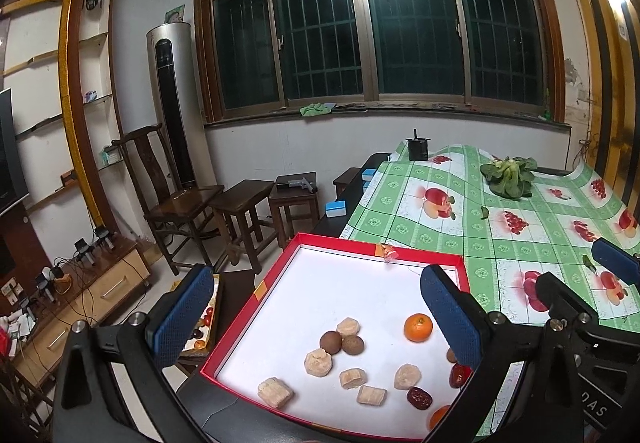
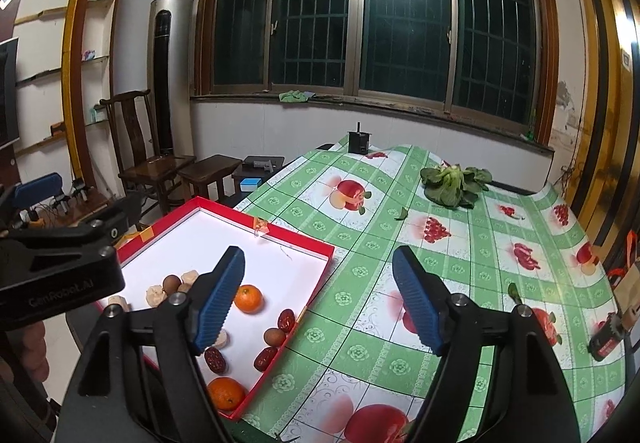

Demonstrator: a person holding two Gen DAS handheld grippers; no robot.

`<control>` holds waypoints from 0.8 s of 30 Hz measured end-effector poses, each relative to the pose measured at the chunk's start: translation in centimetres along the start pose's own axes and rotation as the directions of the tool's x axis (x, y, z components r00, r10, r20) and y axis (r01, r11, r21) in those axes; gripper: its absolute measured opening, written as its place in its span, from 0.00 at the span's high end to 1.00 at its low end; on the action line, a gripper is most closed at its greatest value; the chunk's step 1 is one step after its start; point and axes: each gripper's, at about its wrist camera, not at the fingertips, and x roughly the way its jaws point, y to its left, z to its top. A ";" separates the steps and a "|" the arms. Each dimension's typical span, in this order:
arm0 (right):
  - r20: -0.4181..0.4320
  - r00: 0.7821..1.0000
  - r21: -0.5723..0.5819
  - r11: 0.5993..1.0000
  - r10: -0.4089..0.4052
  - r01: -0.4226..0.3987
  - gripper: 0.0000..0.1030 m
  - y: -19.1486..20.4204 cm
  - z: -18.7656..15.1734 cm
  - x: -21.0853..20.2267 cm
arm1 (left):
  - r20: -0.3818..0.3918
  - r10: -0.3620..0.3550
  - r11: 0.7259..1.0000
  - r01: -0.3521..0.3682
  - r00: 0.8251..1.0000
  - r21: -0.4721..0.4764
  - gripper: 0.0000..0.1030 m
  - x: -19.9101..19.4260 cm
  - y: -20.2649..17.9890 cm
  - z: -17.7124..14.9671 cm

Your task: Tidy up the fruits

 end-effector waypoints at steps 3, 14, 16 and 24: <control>-0.007 1.000 0.014 1.000 0.008 -0.008 0.25 -0.4 -0.1 0.1 | 0.000 -0.001 1.000 0.001 1.000 0.003 0.00 -0.1 -0.1 0.0; -0.027 1.000 0.037 0.999 0.016 -0.015 0.25 -1.1 -0.5 0.7 | -0.004 0.005 1.000 -0.006 1.000 -0.017 0.00 -0.3 -0.5 0.1; -0.030 0.999 0.047 0.999 0.021 -0.020 0.25 -1.3 -0.6 0.8 | 0.002 0.033 0.998 -0.033 0.999 -0.044 0.00 -0.6 -0.3 0.2; -0.025 0.999 0.063 0.997 0.044 -0.043 0.25 -1.4 -0.6 0.6 | 0.014 0.029 0.999 -0.028 1.000 -0.038 0.00 -1.5 -0.4 0.5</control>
